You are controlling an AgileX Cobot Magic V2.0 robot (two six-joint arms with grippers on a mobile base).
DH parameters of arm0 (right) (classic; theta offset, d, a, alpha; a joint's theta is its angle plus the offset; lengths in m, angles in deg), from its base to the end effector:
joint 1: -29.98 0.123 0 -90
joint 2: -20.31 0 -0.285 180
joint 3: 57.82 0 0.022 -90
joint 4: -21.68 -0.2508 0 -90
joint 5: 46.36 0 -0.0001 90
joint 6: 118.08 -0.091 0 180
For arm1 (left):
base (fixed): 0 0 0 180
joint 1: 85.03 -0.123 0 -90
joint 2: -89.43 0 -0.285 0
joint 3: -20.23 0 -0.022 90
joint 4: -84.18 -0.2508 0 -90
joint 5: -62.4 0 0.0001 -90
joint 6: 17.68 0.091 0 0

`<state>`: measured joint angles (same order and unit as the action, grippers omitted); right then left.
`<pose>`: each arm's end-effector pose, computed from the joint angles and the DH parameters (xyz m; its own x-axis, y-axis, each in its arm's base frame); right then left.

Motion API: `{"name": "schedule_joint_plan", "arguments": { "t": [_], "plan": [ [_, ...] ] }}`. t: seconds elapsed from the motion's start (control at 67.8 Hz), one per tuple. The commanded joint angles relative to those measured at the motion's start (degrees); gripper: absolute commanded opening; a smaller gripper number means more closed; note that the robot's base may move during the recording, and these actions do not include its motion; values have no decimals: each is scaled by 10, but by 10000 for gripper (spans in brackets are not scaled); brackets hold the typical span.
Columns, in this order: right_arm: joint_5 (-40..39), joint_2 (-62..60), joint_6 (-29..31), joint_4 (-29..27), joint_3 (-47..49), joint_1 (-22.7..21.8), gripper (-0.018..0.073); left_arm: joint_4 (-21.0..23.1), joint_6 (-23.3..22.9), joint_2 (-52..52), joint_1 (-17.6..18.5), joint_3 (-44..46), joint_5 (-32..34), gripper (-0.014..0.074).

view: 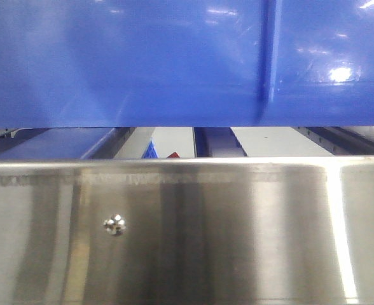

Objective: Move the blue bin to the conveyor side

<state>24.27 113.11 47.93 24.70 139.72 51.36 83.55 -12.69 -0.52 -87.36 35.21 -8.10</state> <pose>0.2827 0.1058 0.4175 -0.8270 -0.0827 -0.5560 -0.1563 0.9840 0.0860 0.2875 0.0126 0.4193 -0.8240 0.0572 -0.5637 0.0283 0.9978 0.0599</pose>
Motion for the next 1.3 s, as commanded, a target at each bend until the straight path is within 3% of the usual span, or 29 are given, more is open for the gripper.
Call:
{"name": "schedule_joint_plan", "arguments": {
  "t": [0.0, 0.767, 0.841, 0.9, 0.959, 1.003, 1.077, 1.15, 1.283],
  "plan": [
    [-7, 0, -16, 9, 6, -2, 559, 1, 4, 1, -2, -2, 5, 538],
    [-7, 10, -19, 9, -10, -2, 552, -1, -4, 0, -2, -2, 5, 533],
    [-7, 10, -19, 9, -10, -2, 482, -1, -4, 0, -2, -2, 5, 493],
    [-7, 10, -19, 9, -10, -2, 367, -1, -6, 0, -2, -2, 5, 425],
    [-7, 10, -19, 9, -10, -2, 204, -1, -6, 0, -2, -2, 5, 307],
    [-7, 10, -19, 9, -10, -2, 46, -1, -6, 0, -2, -2, 5, 174],
    [-7, 10, -19, 9, -10, -2, -125, -2, -6, 0, -2, -2, 5, -53],
    [-7, 10, -19, 9, -10, -2, -71, -2, -7, 0, -2, -2, 5, 17],
    [-7, 10, -19, 9, -10, -2, -82, -13, -7, 0, -2, -2, 5, -15]
  ]
}}
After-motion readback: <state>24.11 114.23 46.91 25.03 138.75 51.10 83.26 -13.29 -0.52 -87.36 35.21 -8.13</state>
